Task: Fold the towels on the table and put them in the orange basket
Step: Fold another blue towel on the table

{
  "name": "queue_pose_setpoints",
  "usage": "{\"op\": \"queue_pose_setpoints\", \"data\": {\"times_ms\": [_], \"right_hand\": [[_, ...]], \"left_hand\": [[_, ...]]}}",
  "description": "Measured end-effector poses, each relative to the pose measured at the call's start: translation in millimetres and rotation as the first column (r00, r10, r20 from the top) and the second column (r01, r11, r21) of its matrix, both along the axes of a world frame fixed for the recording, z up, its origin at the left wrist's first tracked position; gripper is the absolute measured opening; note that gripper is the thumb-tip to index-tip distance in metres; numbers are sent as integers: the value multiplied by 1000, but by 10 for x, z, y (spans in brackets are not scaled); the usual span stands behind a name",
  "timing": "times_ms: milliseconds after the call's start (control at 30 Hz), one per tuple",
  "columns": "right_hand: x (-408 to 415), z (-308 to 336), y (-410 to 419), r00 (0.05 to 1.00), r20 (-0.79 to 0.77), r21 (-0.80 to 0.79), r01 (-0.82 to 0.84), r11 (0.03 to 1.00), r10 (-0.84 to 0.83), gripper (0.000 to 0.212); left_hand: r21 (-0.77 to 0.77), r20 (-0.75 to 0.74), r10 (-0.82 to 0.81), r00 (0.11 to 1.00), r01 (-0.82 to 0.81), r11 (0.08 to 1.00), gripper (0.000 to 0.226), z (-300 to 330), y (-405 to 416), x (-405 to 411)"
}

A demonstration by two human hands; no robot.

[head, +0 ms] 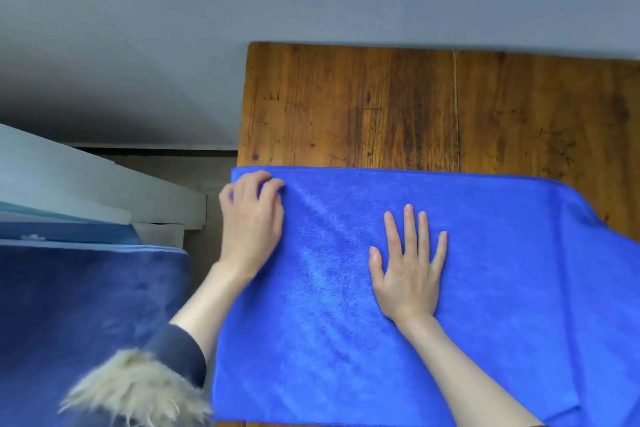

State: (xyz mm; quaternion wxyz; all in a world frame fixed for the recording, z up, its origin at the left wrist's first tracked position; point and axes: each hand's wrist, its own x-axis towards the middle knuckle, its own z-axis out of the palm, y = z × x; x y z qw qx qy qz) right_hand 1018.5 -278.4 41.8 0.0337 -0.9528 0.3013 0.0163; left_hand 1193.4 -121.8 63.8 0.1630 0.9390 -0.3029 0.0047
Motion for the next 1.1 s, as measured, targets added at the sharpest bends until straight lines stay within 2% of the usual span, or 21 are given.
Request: {"op": "queue_pose_setpoints", "data": {"times_ms": [167,333,433,533,633,733,867,967,1033,1100], "right_hand": [[0,3,5,1000,-20,15,-1,1000,1,58],[-13,10,-5,998,-59,42,-13,999,16,59],[-6,64,-7,996,-87,58,-10,998,15,58],[-9,120,-39,992,-118,144,-32,989,49,56],[-161,221,-215,991,-64,234,-100,967,117,54],[-539,337,-582,998,-11,190,-62,980,65,52],[-1058,387,-1091,990,-141,133,1,991,18,54],[-1307,371,-1347,974,-223,148,8,989,26,56],[-1409,385,-1483,987,-156,176,-6,984,34,55],[-1487,422,-1630,1000,-12,195,-13,981,15,51]], "left_hand": [[192,-141,-14,990,41,981,52,-134,61,-94],[305,-144,-2,990,46,951,58,-171,76,-30],[281,-145,77,986,-34,959,53,-106,-106,-195],[214,-149,-21,989,53,975,51,-11,-443,-545],[192,-207,-97,974,137,972,51,-14,-702,-914],[269,-229,-136,964,197,943,53,-95,-795,-1202],[376,-189,-136,973,199,905,60,-136,-856,-1244],[396,-183,-105,978,171,902,65,-122,-925,-1218],[364,-185,-66,980,131,922,66,-68,-1036,-1274],[320,-193,-68,979,129,939,64,1,-1230,-1416]]}}
